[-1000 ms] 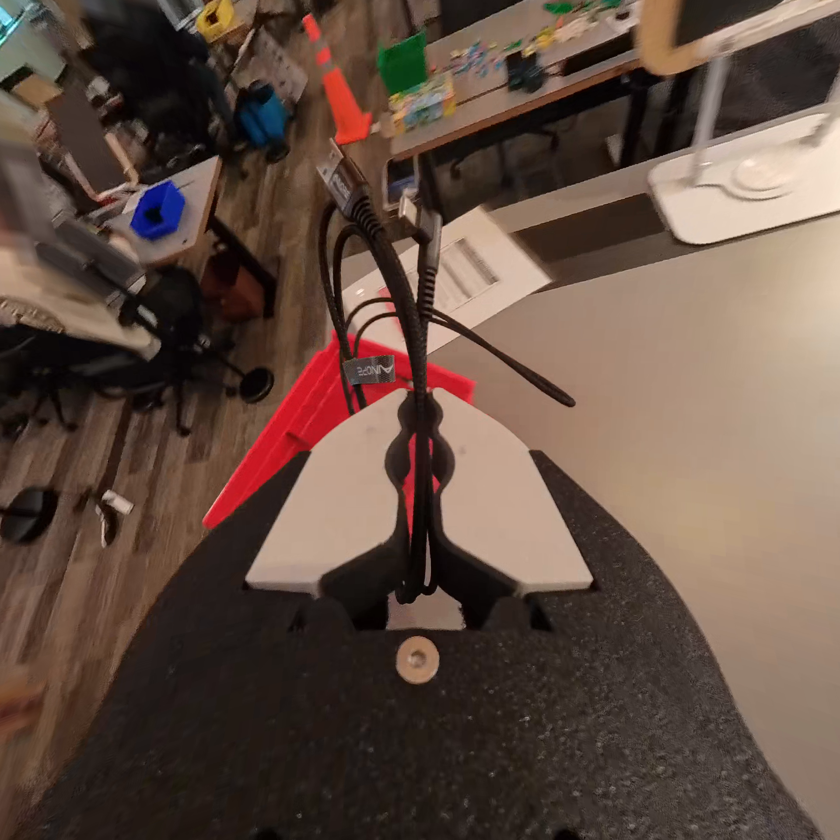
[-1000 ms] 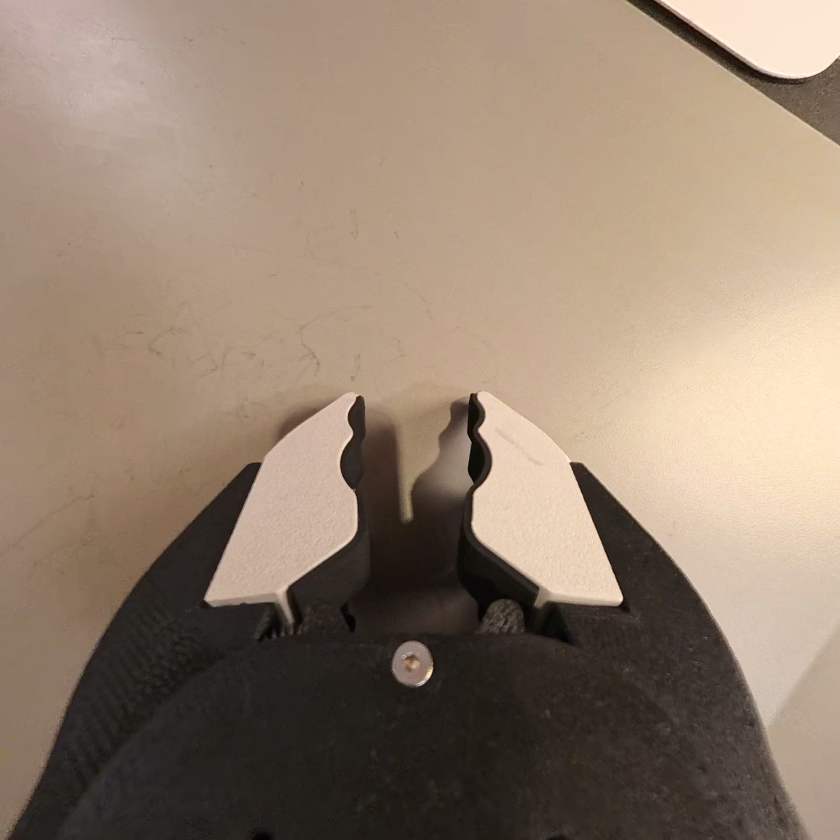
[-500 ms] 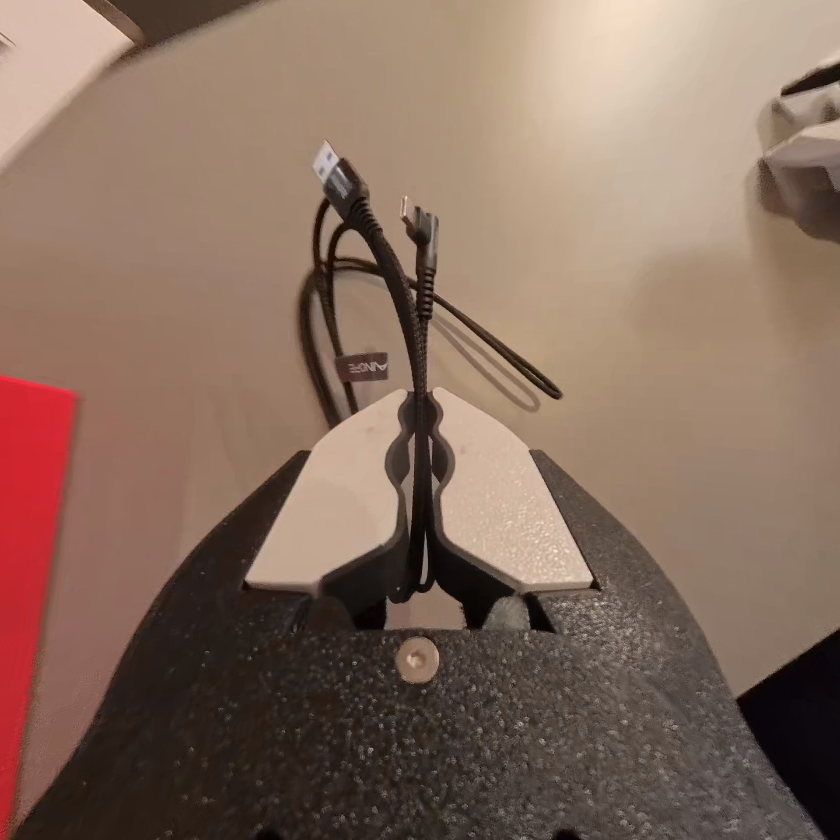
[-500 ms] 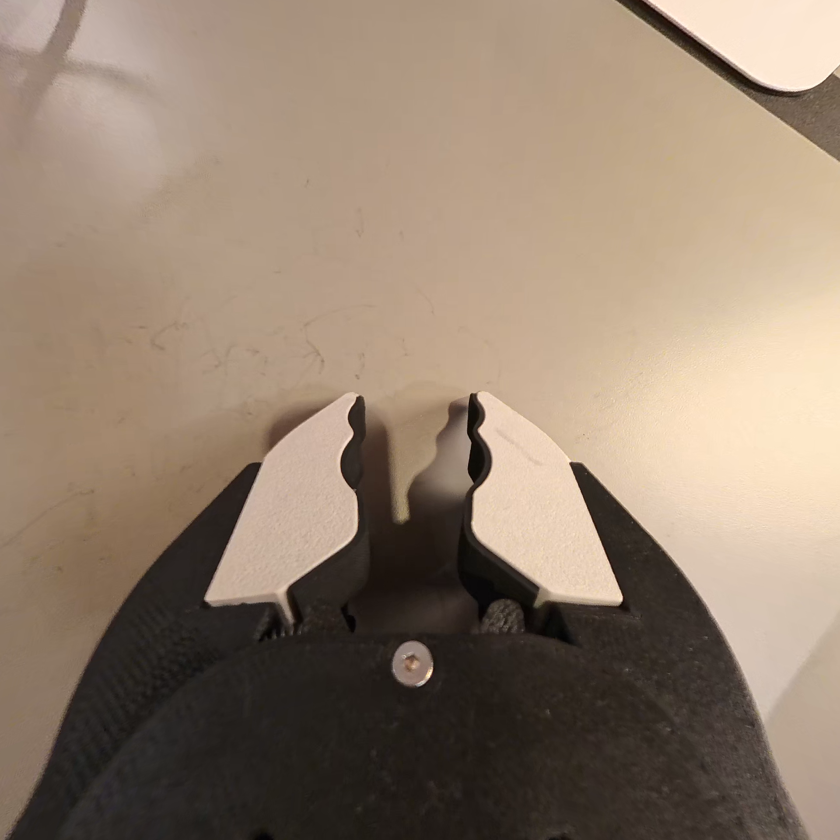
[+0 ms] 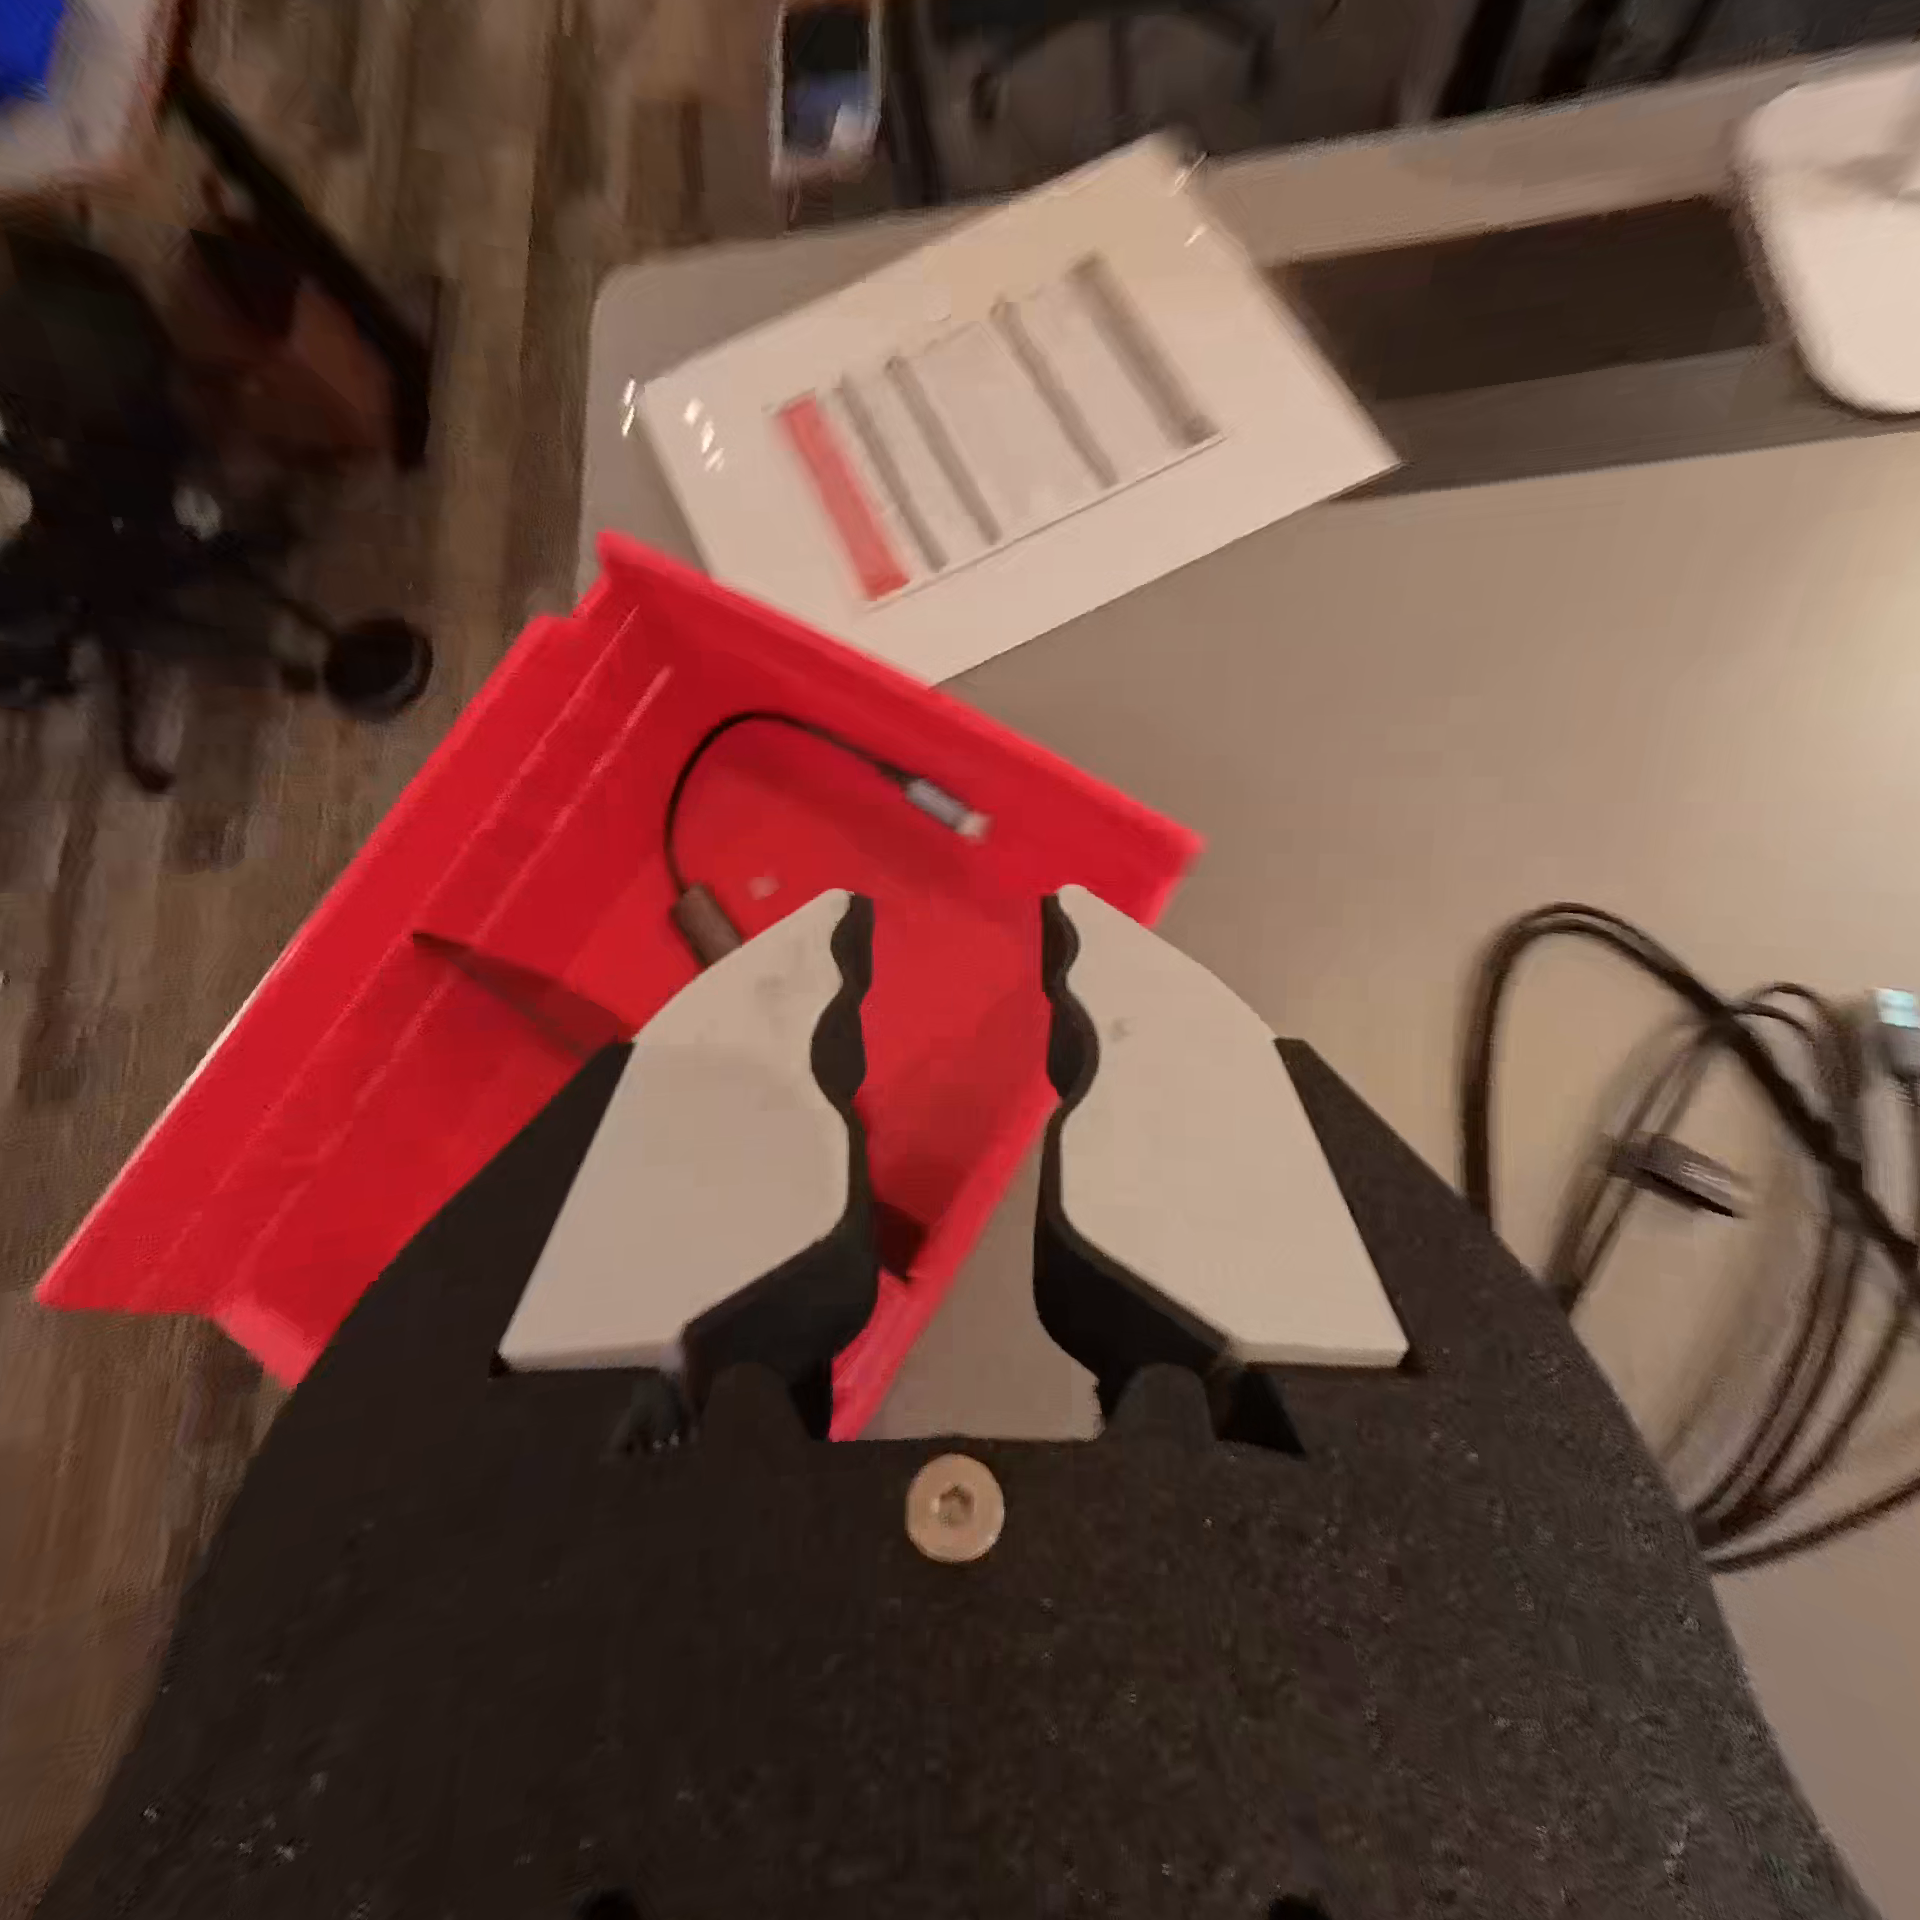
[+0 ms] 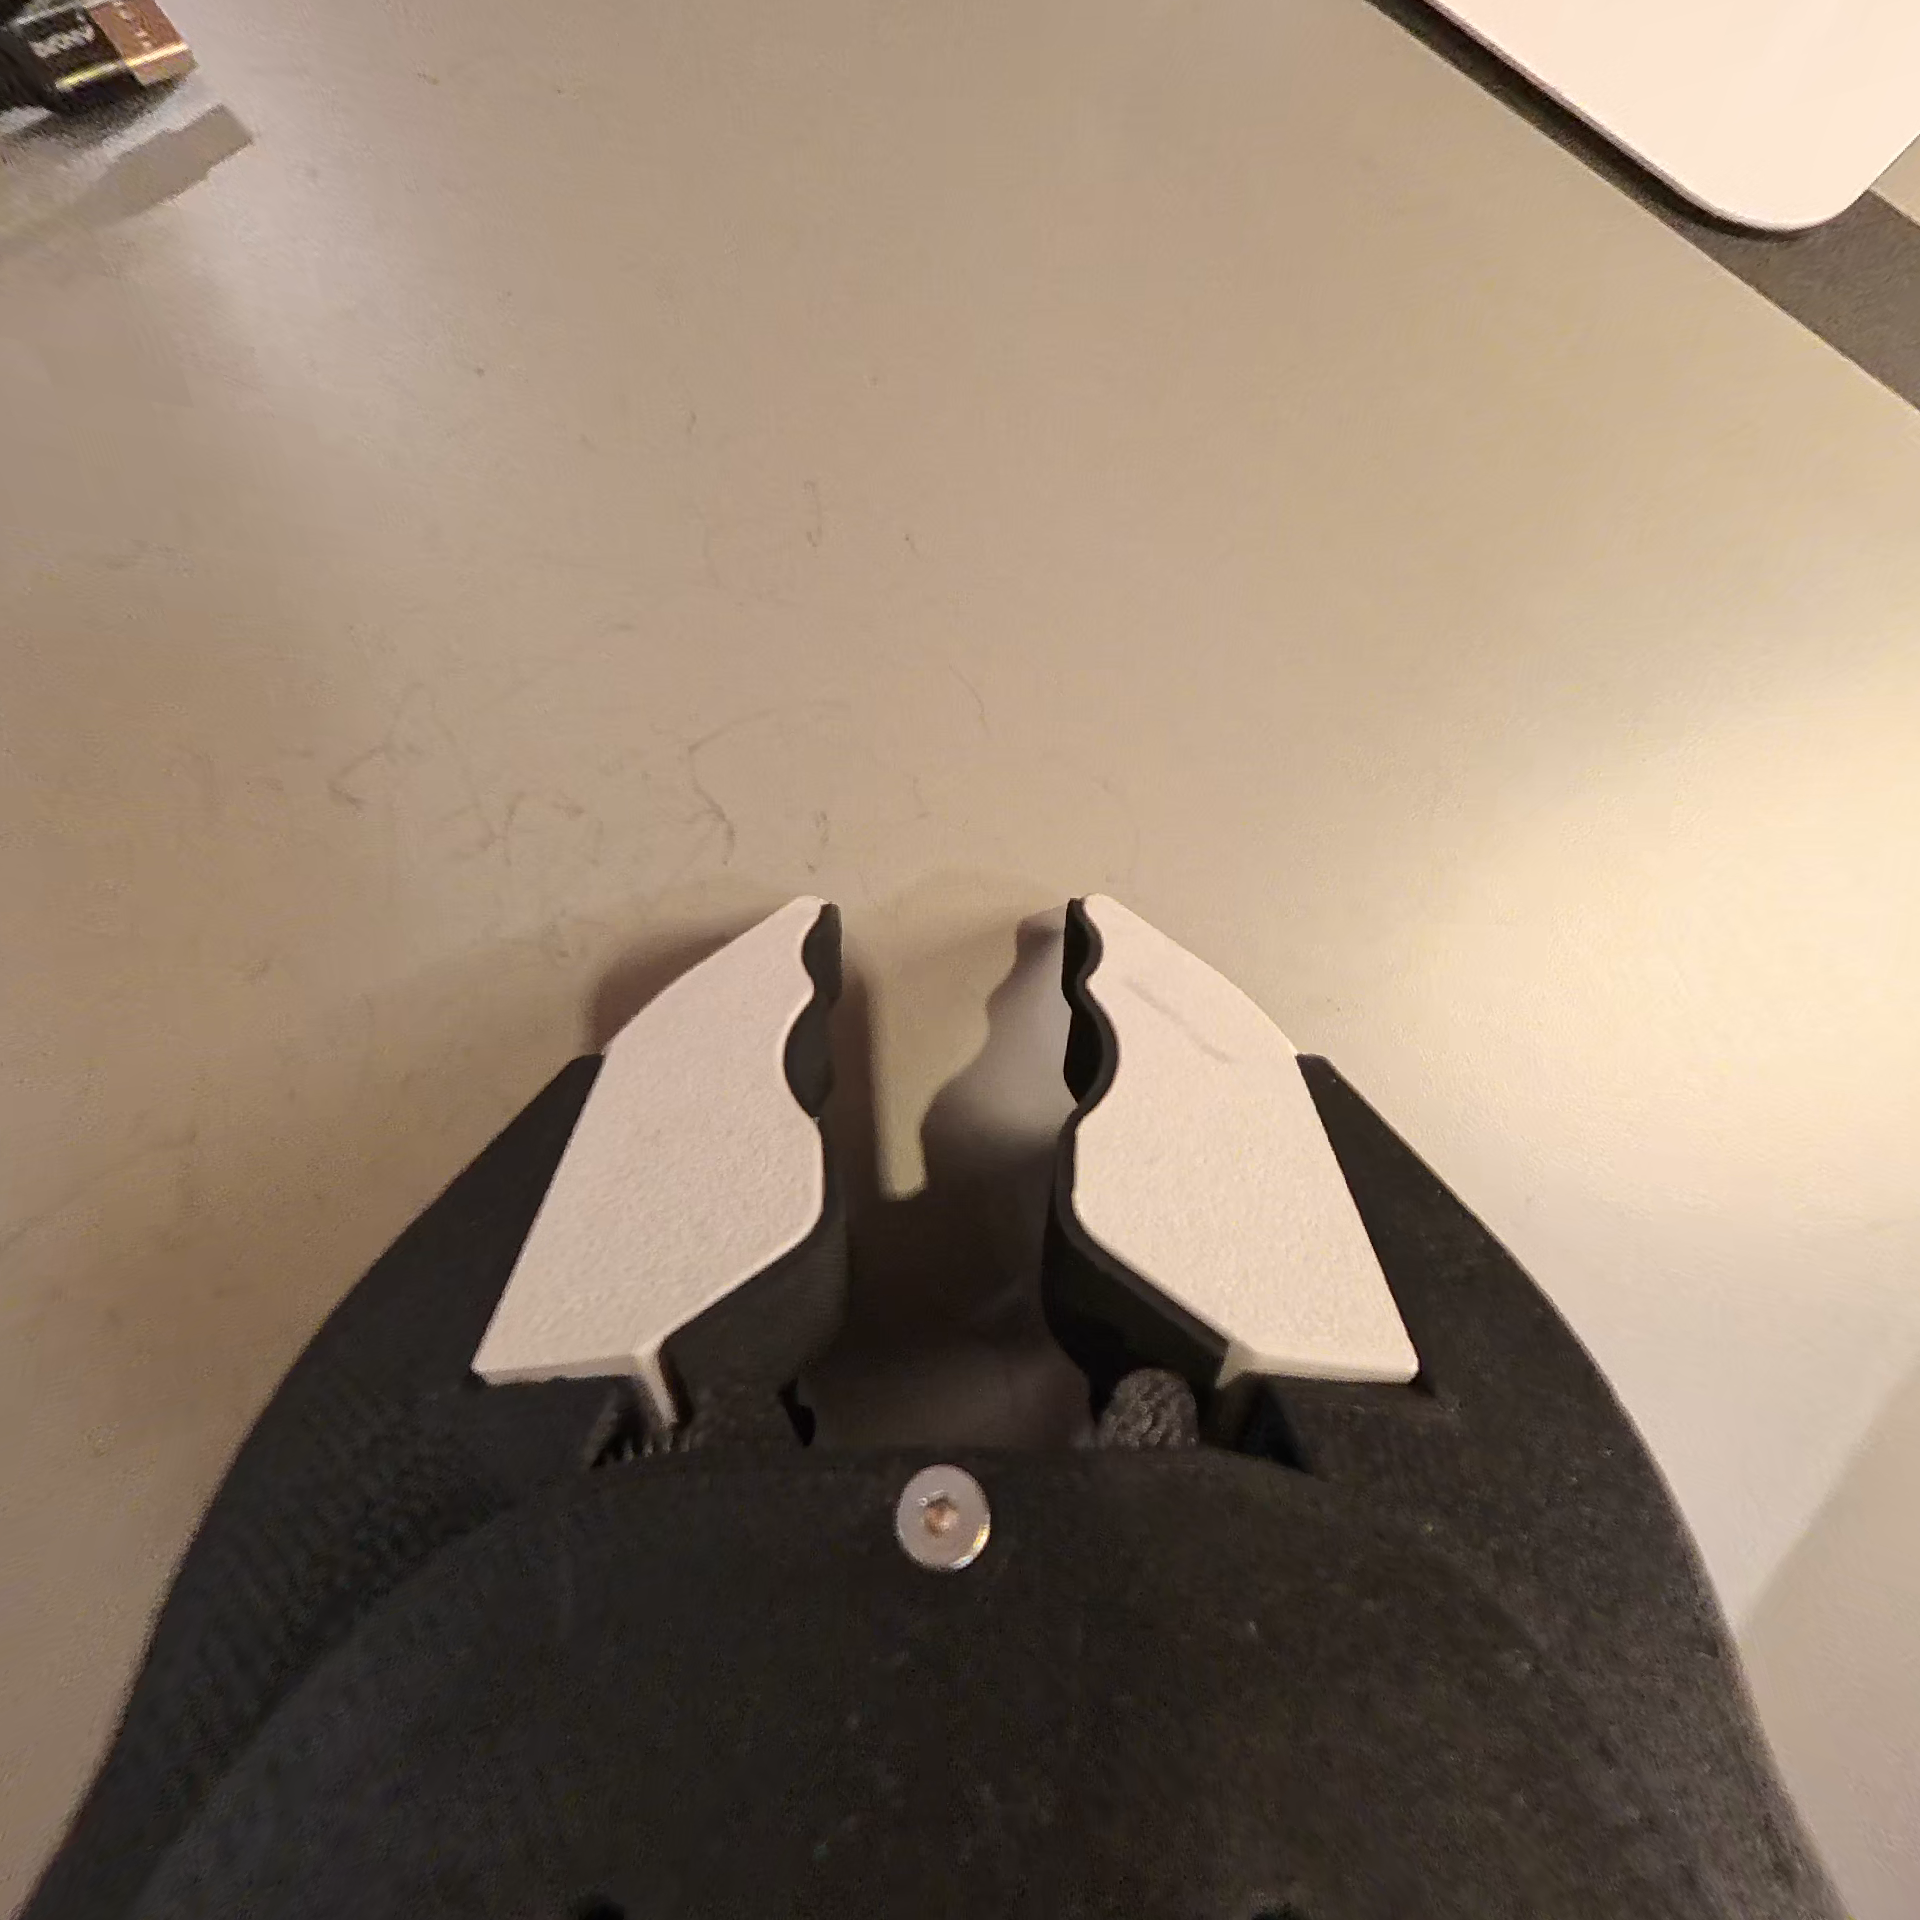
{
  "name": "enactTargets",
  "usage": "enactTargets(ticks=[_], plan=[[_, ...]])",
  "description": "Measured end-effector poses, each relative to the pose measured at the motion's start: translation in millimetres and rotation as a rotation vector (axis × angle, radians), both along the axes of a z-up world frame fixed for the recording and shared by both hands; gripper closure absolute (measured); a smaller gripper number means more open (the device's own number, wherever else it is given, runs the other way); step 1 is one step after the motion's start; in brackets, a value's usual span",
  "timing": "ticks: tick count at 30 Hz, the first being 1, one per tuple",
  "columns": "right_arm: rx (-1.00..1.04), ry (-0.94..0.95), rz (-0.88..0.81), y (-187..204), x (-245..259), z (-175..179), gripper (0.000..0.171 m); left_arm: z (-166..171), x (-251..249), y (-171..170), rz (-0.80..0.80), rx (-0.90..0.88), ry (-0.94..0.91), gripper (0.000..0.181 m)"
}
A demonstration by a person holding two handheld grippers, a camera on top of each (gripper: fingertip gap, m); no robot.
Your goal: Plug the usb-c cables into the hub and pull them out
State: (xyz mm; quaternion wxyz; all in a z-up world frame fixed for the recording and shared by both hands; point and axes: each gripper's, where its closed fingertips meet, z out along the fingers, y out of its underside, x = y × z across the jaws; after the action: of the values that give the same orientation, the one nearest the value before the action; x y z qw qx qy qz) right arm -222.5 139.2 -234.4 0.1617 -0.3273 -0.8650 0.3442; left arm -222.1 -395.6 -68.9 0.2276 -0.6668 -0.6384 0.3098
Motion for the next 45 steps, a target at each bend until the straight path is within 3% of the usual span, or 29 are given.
enactTargets(ticks=[1, 5, 9, 18, 21, 25, 26, 33, 37, 41, 45], plan=[[0.002, 0.003, 0.0, -0.4, -0.1, 0.1, 0.13, -13.6, -6.8, -20.3, 0.044, 0.001, -0.067, 0.148], [0.013, 0.019, 0.002, -0.5, -0.2, 0.6, 0.131, -72.0, -24.9, -73.2, 0.161, -0.048, -0.308, 0.147], [0.022, 0.032, 0.008, -1.1, 0.1, 1.1, 0.133, -117.5, -32.7, -98.8, 0.214, -0.129, -0.512, 0.145], [0.02, 0.027, 0.017, -2.0, 0.6, 0.9, 0.135, -155.6, -45.4, -123.2, 0.285, -0.18, -0.718, 0.141], [0.017, 0.023, 0.019, -2.2, 0.6, 0.8, 0.136, -163.8, -50.5, -120.9, 0.296, -0.107, -0.692, 0.154], [0.017, 0.022, 0.019, -2.4, 0.6, 0.7, 0.136, -163.3, -50.8, -127.4, 0.301, -0.109, -0.637, 0.161], [0.018, 0.024, 0.019, -2.3, 0.8, 0.7, 0.136, -161.4, -52.2, -126.0, 0.296, -0.097, -0.619, 0.179], [0.024, 0.033, 0.019, -2.4, 0.9, 0.9, 0.136, -126.1, -56.1, -119.2, 0.254, -0.132, -0.43, 0.181], [0.024, 0.033, 0.02, -2.7, 1.3, 0.9, 0.136, -96.6, -58.8, -104.6, 0.124, -0.168, -0.313, 0.181], [0.027, 0.039, 0.022, -3.2, 1.6, 1.3, 0.137, -102.7, -50.6, -91.0, 0.049, -0.148, -0.368, 0.167], [0.032, 0.049, 0.022, -3.3, 1.7, 1.9, 0.137, -121.6, -52.2, -84.4, 0.204, 0.068, -0.379, 0.154]])
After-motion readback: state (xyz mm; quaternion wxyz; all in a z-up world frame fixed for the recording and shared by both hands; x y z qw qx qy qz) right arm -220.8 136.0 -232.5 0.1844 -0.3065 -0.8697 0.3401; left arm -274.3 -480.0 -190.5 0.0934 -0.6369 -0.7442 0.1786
